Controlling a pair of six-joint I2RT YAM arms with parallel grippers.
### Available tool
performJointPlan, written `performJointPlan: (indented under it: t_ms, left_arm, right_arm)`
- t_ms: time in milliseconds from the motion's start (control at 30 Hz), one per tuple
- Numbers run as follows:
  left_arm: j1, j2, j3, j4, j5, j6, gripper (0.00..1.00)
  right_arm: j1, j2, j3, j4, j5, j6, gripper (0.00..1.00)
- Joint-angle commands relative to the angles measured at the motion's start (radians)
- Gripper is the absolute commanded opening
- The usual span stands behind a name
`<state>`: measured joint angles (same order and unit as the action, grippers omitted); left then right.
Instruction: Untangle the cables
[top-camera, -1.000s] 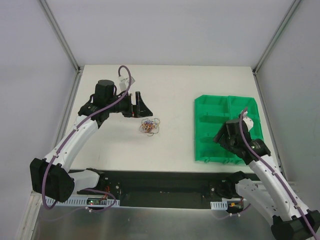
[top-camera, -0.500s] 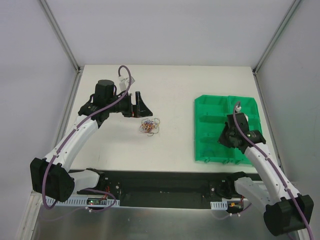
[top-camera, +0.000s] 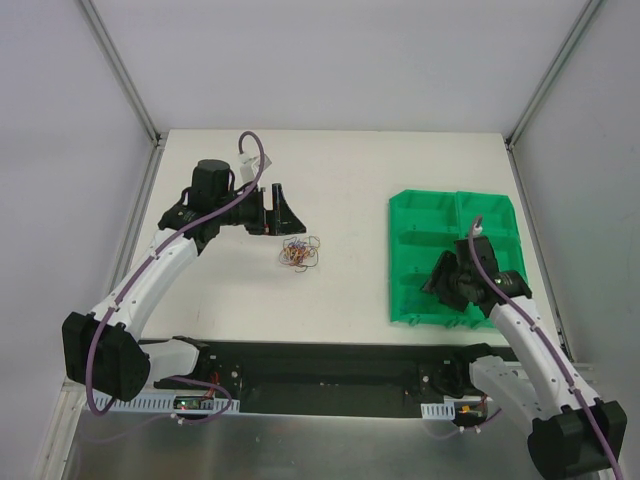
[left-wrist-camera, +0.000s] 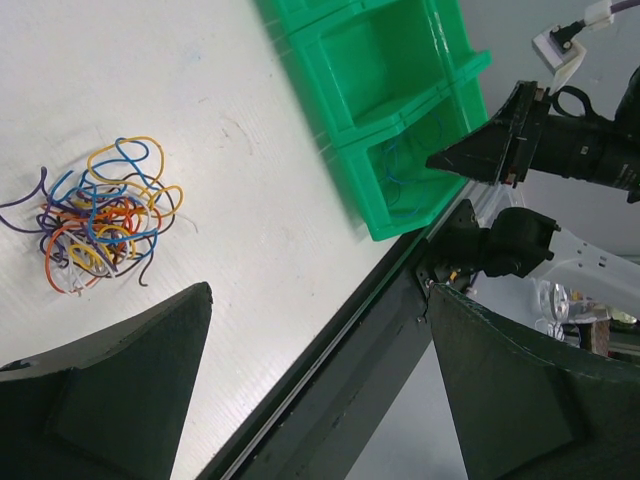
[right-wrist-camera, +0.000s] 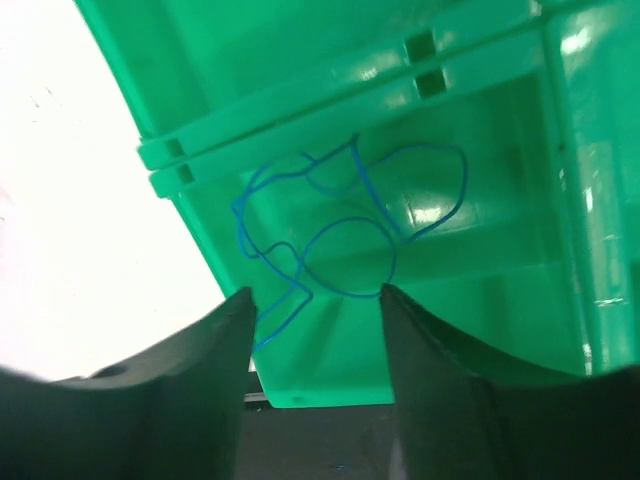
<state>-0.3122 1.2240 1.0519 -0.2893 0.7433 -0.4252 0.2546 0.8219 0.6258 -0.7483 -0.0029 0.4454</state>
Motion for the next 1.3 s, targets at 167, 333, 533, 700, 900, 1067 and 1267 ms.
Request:
performJointPlan:
  t_ms: [167,333,533,700,900,1067,1267]
  left_arm:
    - [0.01,-0.003,-0.003,0.029,0.021,0.025,0.88]
    - [0.021,0.005,-0.006,0.029,0.008,0.026,0.88]
    - [0.035,0.009,-0.029,0.03,-0.097,-0.015,0.87]
    - [0.033,0.075,-0.102,0.117,-0.096,-0.156,0.67]
    - [0.033,0.123,-0.208,0.212,-0.202,-0.335,0.57]
    - [0.033,0.169,-0.224,0.286,-0.217,-0.454,0.55]
    - [0.03,0.262,-0.247,0.435,-0.17,-0.584,0.47]
  right_arm:
    - [0.092,-0.033,0.173,-0.059,0.126,-0.198,0.73]
    - [0.236,-0.001,0.189,0.034,0.091,-0.261,0.84]
    - [0.302,0.222,0.216,0.444,-0.287,-0.19,0.87]
    - [0.305,0.481,0.291,0.679,-0.397,-0.051,0.82]
    - [0.35,0.652,0.321,0.836,-0.445,0.03,0.77]
    - [0.393,0.643,0.263,0.877,-0.391,0.035,0.77]
    - [0.393,0.57,0.196,0.87,-0.333,-0.002,0.77]
